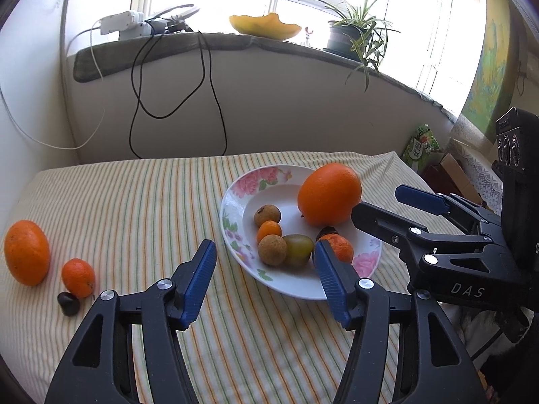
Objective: Organize fruits
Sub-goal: 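Lower the kiwi onto the plate with the left tool while the right releases the tangerine, then withdraw both open tools from the plate toward the large orange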
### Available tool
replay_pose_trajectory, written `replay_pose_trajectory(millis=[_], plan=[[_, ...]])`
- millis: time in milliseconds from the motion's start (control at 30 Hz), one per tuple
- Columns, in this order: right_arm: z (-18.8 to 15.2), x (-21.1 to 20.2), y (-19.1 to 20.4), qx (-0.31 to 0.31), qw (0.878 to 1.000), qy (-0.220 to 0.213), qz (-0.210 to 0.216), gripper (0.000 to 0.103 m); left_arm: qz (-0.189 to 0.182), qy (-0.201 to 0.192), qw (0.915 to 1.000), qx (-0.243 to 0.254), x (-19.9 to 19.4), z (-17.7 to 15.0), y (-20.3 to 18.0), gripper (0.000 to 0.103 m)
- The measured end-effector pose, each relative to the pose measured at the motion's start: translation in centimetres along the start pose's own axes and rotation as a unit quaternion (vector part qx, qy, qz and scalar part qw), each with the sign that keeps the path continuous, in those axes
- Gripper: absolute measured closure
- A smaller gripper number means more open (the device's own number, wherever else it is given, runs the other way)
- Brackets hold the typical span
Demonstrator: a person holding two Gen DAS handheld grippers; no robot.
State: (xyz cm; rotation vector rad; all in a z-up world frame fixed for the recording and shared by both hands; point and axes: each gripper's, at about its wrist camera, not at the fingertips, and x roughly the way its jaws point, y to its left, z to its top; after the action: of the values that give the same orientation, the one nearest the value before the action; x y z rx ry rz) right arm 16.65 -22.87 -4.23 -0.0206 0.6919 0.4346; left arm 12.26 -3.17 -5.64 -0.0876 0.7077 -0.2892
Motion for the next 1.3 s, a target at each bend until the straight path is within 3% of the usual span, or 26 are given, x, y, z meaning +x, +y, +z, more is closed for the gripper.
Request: replay_pose_trajectory(millis=[333, 1300], plan=[[0.4, -0.7, 1.4, -0.023, 0.999, -0.015, -0.023, 0.007, 0.019, -0.015, 0.9997, -0.007, -1.9, -0.5, 1.3, 0.035], [1.5, 1.1, 8.3, -0.066, 0.996, 0.007, 0.053, 0.006, 0.067, -0.034, 0.9958, -0.053, -5.6, -2.3, 7.8, 0.035]])
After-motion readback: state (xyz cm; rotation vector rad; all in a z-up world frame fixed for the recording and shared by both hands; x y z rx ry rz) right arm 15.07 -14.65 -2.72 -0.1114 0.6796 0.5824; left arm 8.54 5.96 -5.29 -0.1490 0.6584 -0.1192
